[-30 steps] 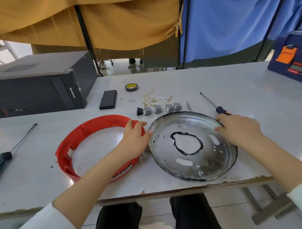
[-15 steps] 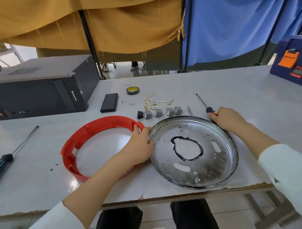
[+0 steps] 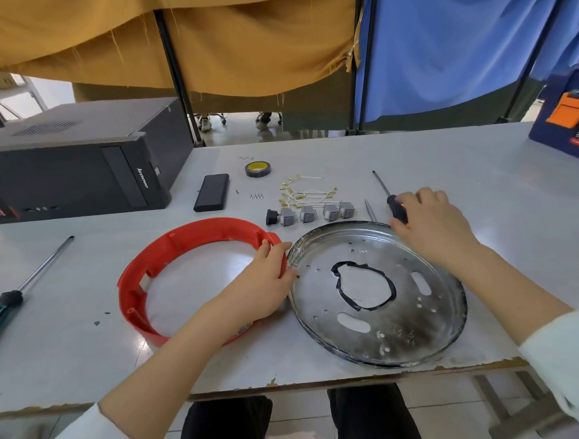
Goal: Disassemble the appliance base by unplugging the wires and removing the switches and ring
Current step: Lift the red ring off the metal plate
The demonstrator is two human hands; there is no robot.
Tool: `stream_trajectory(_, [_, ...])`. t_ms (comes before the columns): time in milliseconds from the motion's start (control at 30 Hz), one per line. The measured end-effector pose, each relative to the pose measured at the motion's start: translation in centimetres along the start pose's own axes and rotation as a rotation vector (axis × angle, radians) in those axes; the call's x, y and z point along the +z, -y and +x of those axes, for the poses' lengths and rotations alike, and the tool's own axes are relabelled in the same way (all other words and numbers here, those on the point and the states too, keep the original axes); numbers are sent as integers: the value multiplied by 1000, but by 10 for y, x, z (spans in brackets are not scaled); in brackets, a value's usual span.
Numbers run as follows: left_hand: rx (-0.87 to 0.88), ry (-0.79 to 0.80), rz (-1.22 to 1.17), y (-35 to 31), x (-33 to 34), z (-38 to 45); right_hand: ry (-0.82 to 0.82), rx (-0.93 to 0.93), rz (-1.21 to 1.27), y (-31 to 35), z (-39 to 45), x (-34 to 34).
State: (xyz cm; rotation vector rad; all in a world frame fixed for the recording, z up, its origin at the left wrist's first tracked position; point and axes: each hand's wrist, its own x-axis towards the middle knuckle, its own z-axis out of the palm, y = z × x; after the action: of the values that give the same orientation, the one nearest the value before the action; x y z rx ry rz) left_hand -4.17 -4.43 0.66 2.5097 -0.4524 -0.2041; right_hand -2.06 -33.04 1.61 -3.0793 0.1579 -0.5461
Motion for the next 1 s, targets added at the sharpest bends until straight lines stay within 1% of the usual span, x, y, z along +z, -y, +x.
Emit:
stream_trajectory(33, [11, -2, -2, 0, 0, -2, 19, -45, -68, 3, -13, -3])
stream_trajectory(67, [23, -8, -6, 0, 1, -3, 56, -51, -132, 5, -24, -5])
stream_trajectory(133, [45, -27, -12, 1, 2, -5, 114, -2, -212, 4, -46, -7])
stream_trajectory(200, [56, -46, -15, 1, 4, -6, 126, 12, -180, 1, -65, -7])
stream_trajectory(300, [43, -31, -28, -1, 7, -4, 170, -82, -112, 0, -83, -3])
stream_trajectory(400, [24, -3, -8, -8, 12, -2, 206, -155, -151, -9, -78, -1])
stream_trajectory(533, [37, 12, 4, -15, 17, 3, 239, -149, -158, -21, -67, 1])
stream_trajectory(733, [15, 1, 42, -12, 9, 10, 202, -115, -123, -9, -62, 10])
stream_trajectory(1000, [-24, -16, 74, -1, -5, 16, 170, -122, -173, 12, -39, 20])
